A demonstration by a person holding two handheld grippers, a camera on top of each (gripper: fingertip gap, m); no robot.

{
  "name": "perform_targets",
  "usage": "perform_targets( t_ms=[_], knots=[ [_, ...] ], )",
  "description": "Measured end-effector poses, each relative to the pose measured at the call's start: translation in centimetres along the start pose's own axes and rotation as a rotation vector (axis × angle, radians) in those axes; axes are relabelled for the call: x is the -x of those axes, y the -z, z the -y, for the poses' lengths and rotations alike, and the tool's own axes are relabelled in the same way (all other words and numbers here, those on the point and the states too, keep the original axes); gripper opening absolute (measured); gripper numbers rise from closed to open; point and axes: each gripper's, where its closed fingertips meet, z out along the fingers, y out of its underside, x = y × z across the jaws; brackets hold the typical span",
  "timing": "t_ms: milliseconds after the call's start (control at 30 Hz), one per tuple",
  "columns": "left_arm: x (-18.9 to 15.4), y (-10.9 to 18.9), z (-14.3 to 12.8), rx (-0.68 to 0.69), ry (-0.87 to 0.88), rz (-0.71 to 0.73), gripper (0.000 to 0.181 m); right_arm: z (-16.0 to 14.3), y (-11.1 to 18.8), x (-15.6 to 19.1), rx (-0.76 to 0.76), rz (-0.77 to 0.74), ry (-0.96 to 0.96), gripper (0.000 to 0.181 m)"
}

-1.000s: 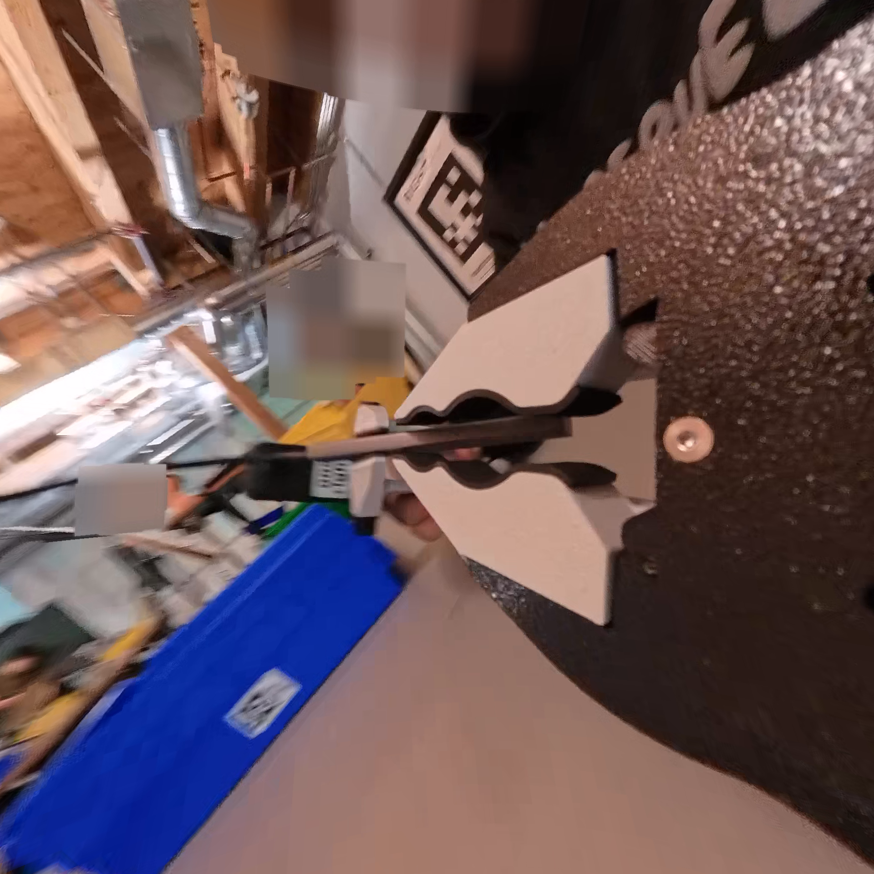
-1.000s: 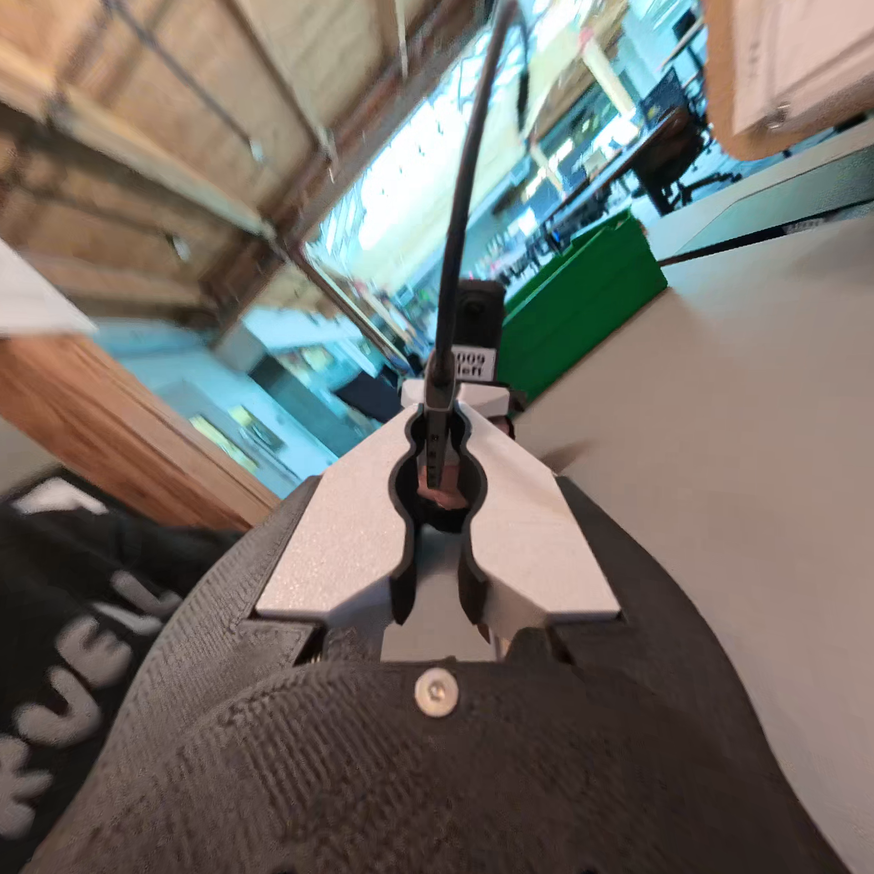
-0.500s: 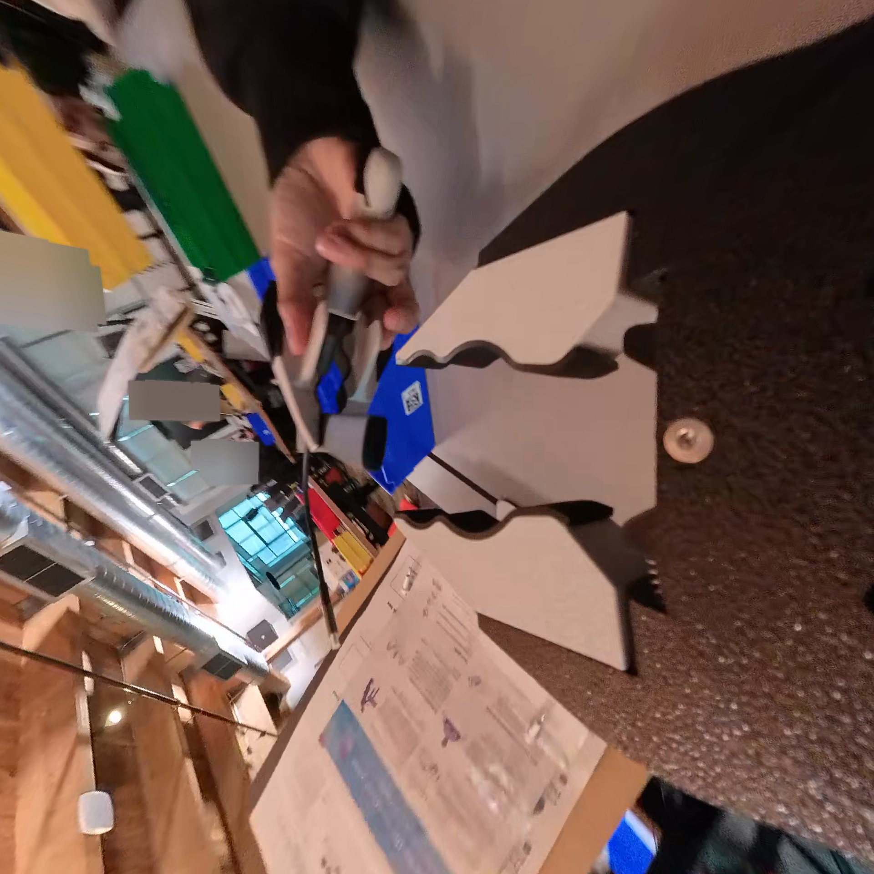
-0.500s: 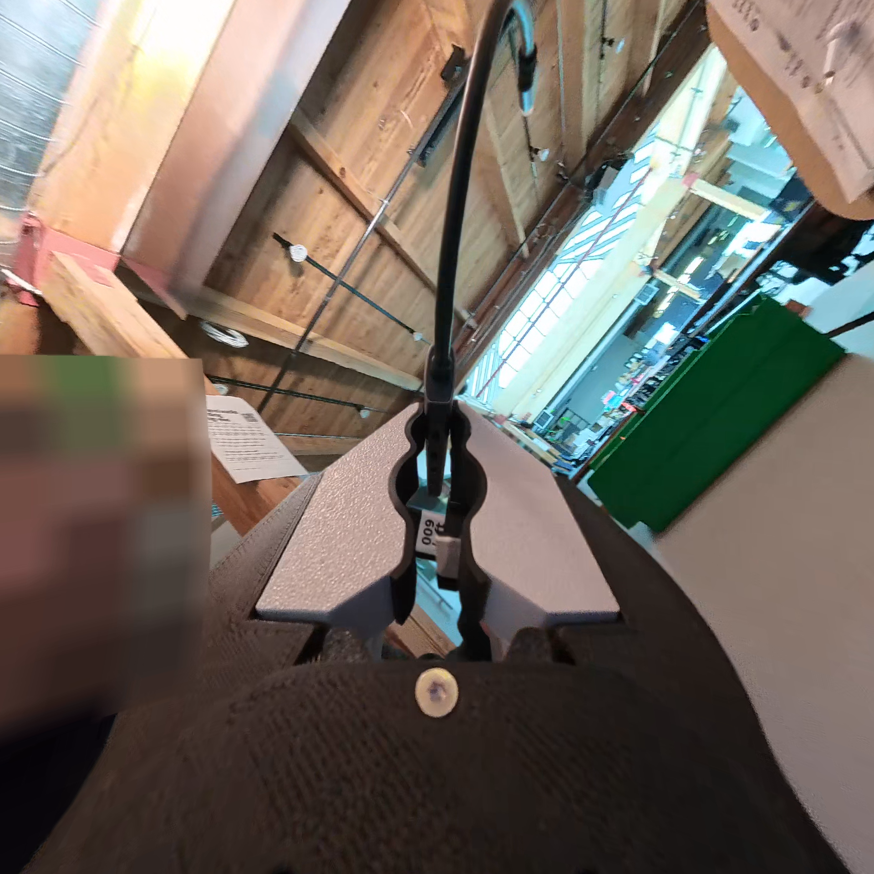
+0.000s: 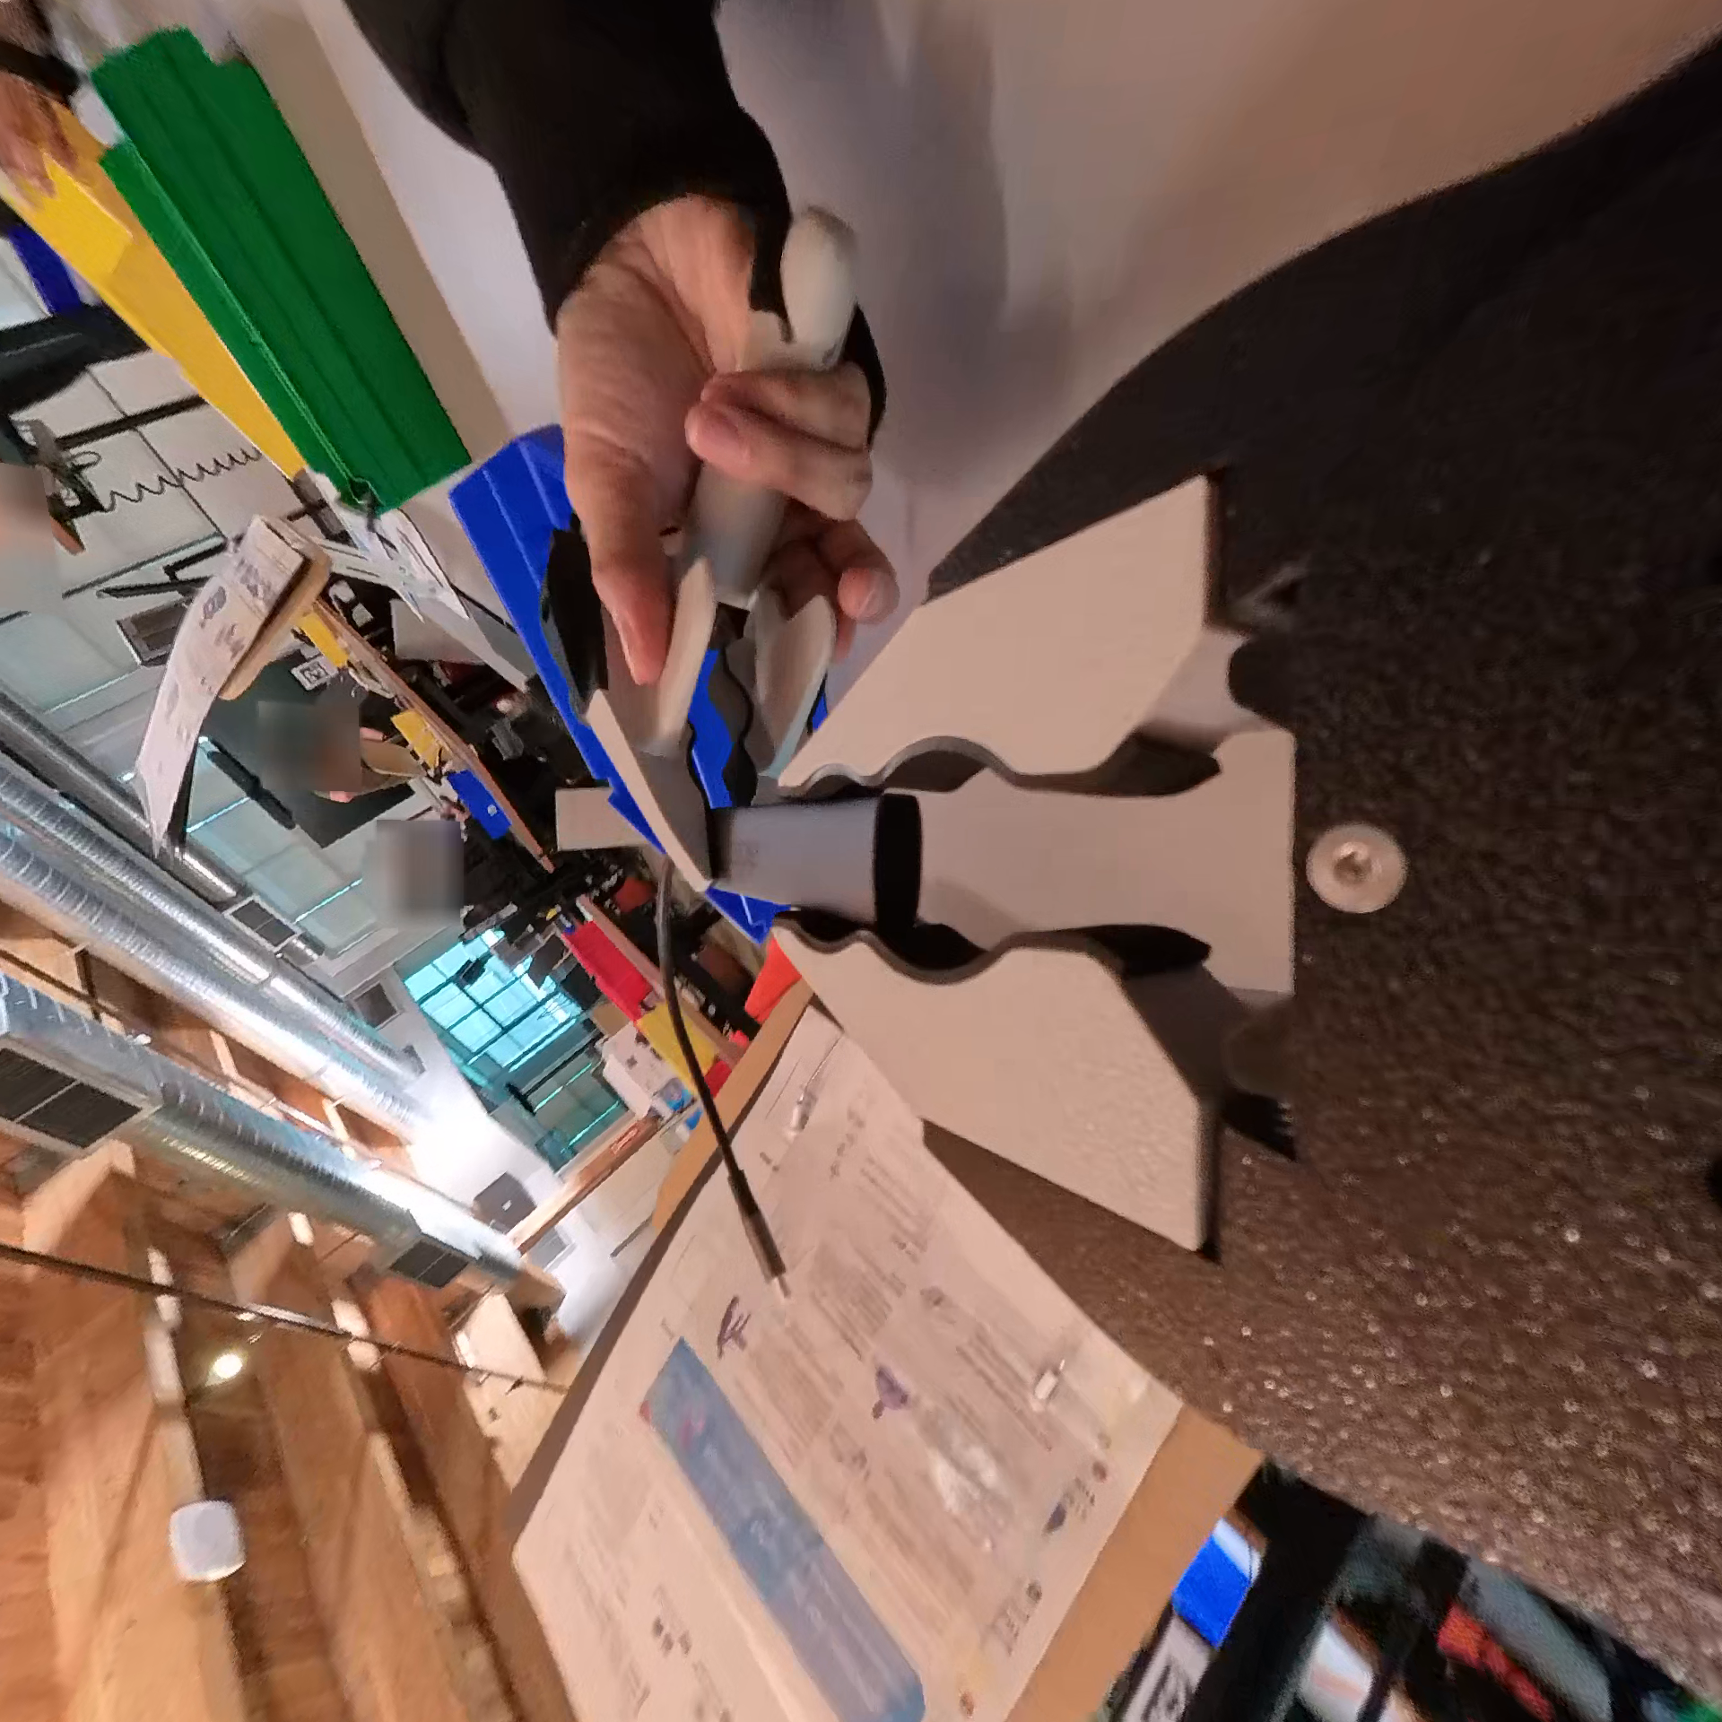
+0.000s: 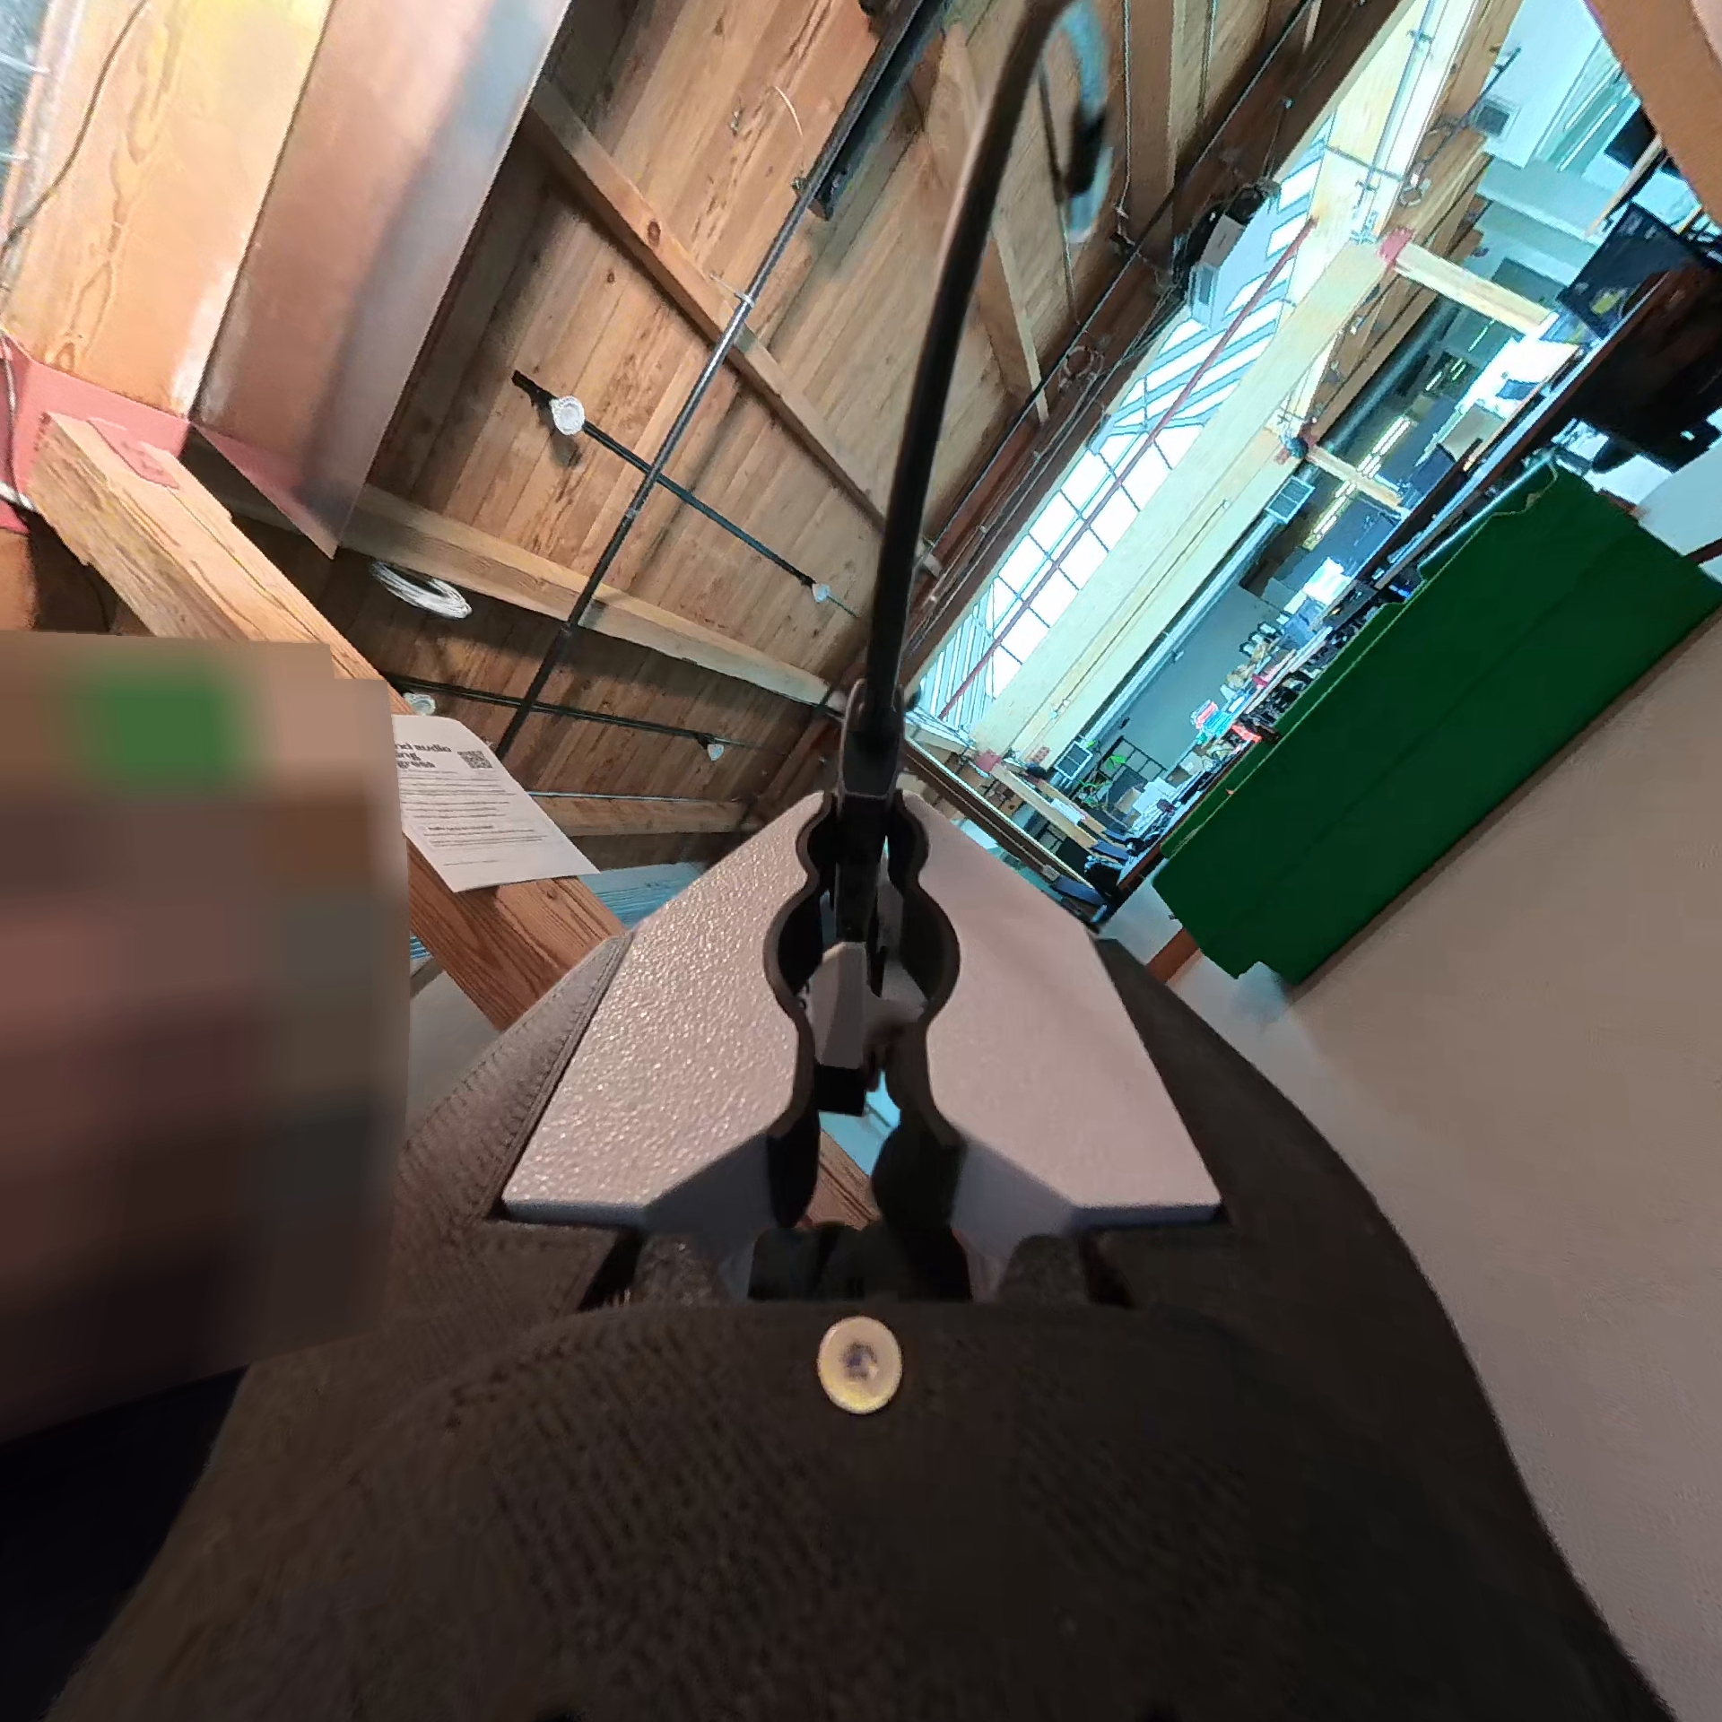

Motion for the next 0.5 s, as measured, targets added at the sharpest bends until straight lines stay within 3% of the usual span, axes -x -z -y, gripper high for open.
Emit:
perform_targets(
  t_ms=[100, 200, 300, 367, 400, 500],
  knots=[
    [0.6, 0.2, 0.2, -0.043, 0.233, -0.057, 0.021, -0.3, -0.1, 0.6, 0.058, -0.015, 0.19, 0.015],
    [3.2, 1.4, -0.1, -0.132, 0.556, -0.071, 0.021, -0.6, -0.1, 1.4, 0.142, -0.109, 0.551, 0.069],
    [5.4, 2.5, -1.6, -0.189, 0.82, -0.09, 0.021, -0.7, 0.5, 1.5, 0.283, -0.274, 1.054, 0.105],
    [5.3, 2.9, -2.1, -0.222, 0.869, -0.152, 0.021, 0.1, 0.4, 2.8, 0.269, -0.301, 1.322, 0.107],
    [5.0, 3.0, -2.0, -0.251, 0.857, -0.178, 0.021, 0.0, 0.2, 3.2, 0.283, -0.286, 1.386, 0.096],
    [3.5, 3.0, -1.5, -0.298, 0.823, -0.28, 0.021, -1.2, -0.4, 1.4, 0.454, -0.272, 1.329, 0.101]
  ],
)
